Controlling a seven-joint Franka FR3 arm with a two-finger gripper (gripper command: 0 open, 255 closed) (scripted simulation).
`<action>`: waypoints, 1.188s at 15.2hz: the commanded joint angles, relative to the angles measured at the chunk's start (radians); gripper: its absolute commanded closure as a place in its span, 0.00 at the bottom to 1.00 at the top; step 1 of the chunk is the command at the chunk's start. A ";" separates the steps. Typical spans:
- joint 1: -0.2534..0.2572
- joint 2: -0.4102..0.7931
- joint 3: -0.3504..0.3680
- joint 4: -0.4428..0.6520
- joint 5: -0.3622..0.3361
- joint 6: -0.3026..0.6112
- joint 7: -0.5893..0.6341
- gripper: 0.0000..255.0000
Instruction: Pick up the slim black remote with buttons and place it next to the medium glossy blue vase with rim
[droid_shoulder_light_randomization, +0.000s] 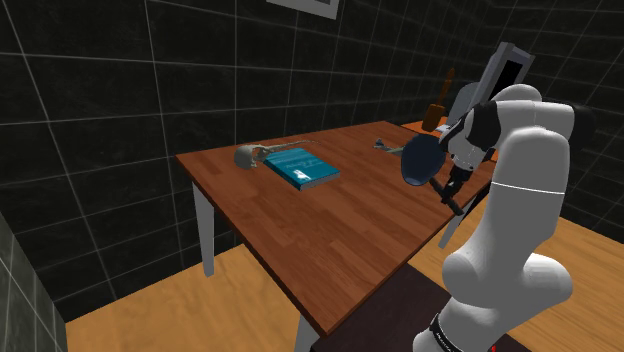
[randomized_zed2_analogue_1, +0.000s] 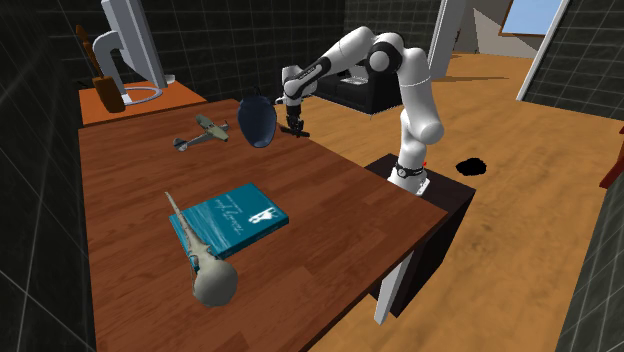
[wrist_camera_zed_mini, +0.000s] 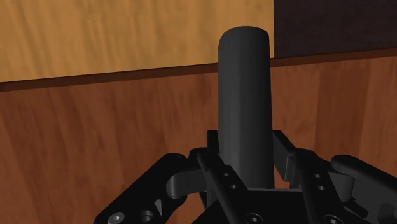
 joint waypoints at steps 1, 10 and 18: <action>0.000 0.005 0.002 -0.001 0.001 0.000 0.000 1.00; 0.005 -0.024 -0.009 0.031 -0.021 -0.057 0.014 0.00; 0.008 -0.045 -0.017 0.066 -0.038 -0.109 0.025 0.00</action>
